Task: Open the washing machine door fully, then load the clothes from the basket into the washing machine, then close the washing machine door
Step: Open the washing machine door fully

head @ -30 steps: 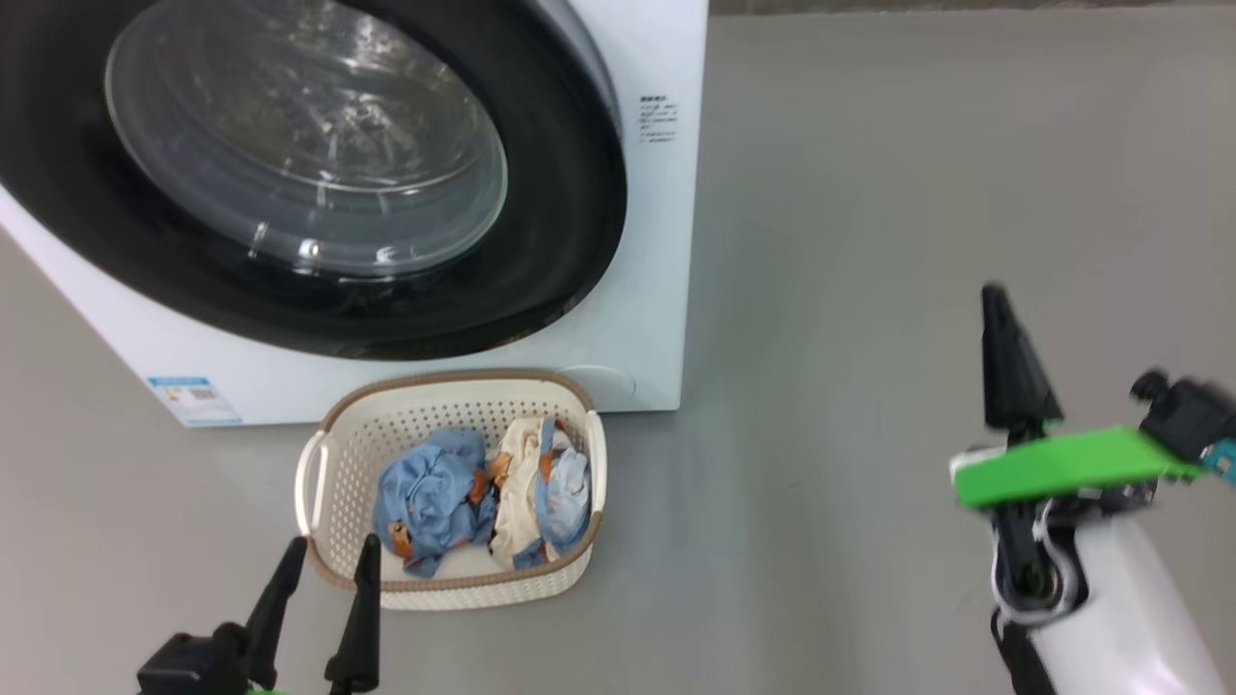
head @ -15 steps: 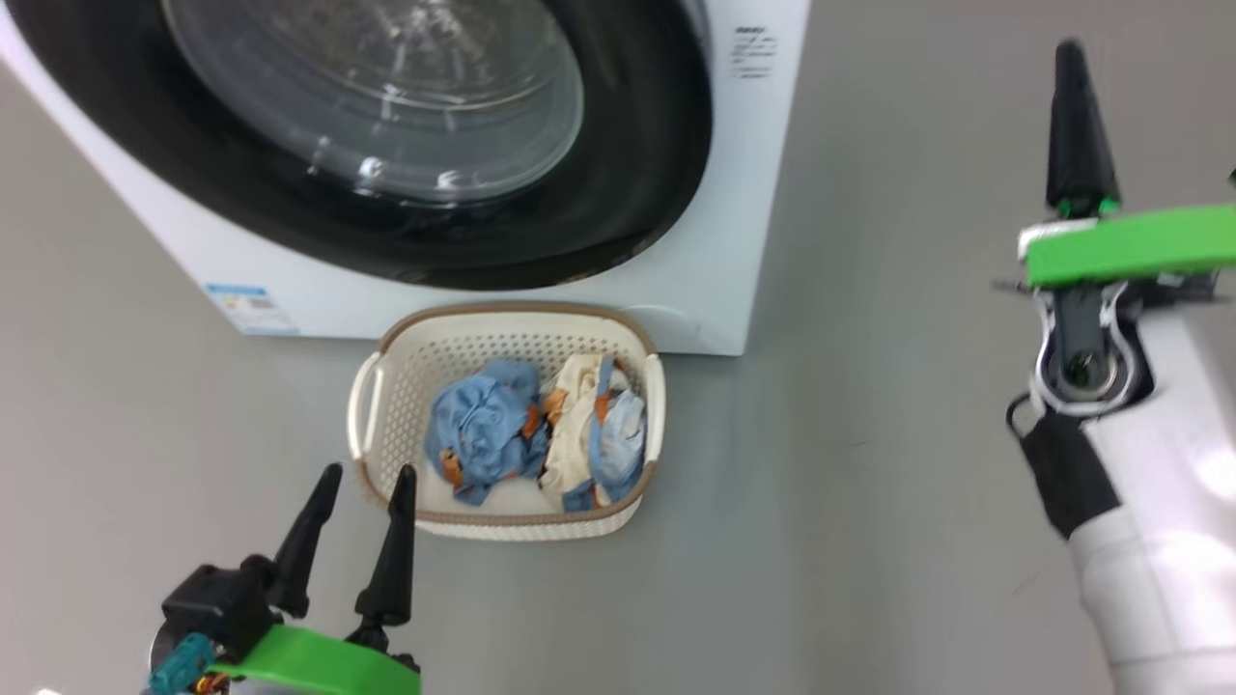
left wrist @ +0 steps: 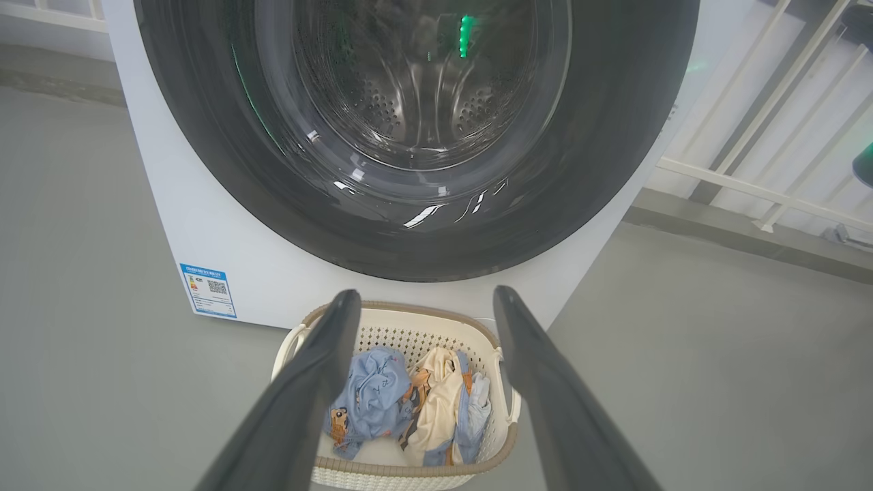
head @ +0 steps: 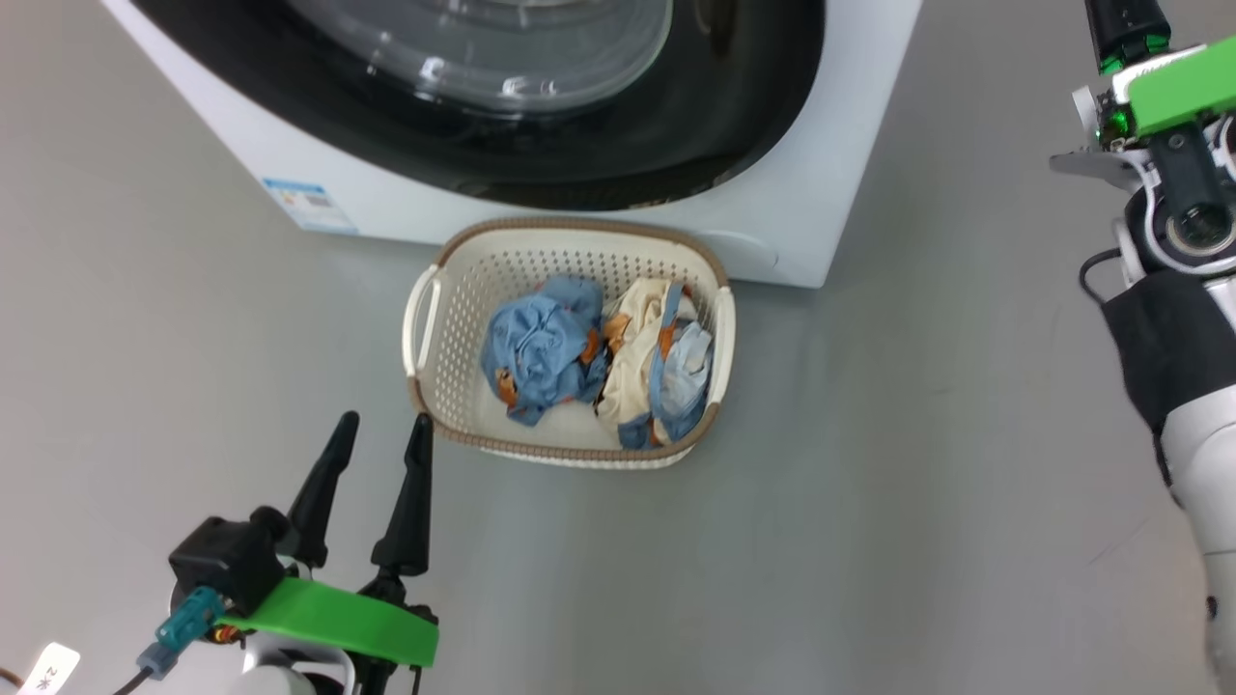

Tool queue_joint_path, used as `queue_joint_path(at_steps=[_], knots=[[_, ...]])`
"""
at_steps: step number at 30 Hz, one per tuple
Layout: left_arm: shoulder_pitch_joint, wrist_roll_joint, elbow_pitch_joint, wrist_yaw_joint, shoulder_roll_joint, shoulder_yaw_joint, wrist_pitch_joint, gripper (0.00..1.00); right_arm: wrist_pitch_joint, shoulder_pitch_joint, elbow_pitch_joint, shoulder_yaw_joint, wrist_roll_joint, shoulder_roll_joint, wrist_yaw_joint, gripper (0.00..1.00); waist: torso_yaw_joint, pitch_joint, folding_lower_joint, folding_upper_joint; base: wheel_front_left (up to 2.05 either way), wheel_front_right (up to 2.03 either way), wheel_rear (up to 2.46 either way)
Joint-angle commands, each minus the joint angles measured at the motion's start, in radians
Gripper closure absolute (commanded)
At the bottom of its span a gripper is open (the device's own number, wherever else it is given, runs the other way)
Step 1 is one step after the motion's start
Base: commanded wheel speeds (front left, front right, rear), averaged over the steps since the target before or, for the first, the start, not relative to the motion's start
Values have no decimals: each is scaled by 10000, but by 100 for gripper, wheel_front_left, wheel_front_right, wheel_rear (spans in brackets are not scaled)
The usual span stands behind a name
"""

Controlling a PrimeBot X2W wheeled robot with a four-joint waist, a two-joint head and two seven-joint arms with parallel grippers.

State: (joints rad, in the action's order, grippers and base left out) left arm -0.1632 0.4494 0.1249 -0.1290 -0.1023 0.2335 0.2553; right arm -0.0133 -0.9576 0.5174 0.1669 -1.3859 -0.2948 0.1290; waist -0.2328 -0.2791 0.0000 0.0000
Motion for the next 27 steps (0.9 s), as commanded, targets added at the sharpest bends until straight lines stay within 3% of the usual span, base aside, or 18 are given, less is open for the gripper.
queue_joint_path(at_steps=[1,7,14,27], knots=[[-367,82,-236,-17,-125,-303,65,0,495,-306,-197,208,-419,-54,17,100,-327,-462,0,0,0,0,0],[-624,137,-244,-17,-31,-209,65,0,2261,-902,104,754,-1062,-618,17,100,-464,-910,0,0,0,0,0],[-969,196,-274,-17,73,61,65,0,3786,-1698,345,1065,-1640,-823,17,100,-609,-1405,0,0,0,0,0],[-1453,352,-336,-17,227,504,65,0,4859,-3066,1180,1467,-1543,-1020,17,100,-1073,-2049,0,0,0,0,0]])
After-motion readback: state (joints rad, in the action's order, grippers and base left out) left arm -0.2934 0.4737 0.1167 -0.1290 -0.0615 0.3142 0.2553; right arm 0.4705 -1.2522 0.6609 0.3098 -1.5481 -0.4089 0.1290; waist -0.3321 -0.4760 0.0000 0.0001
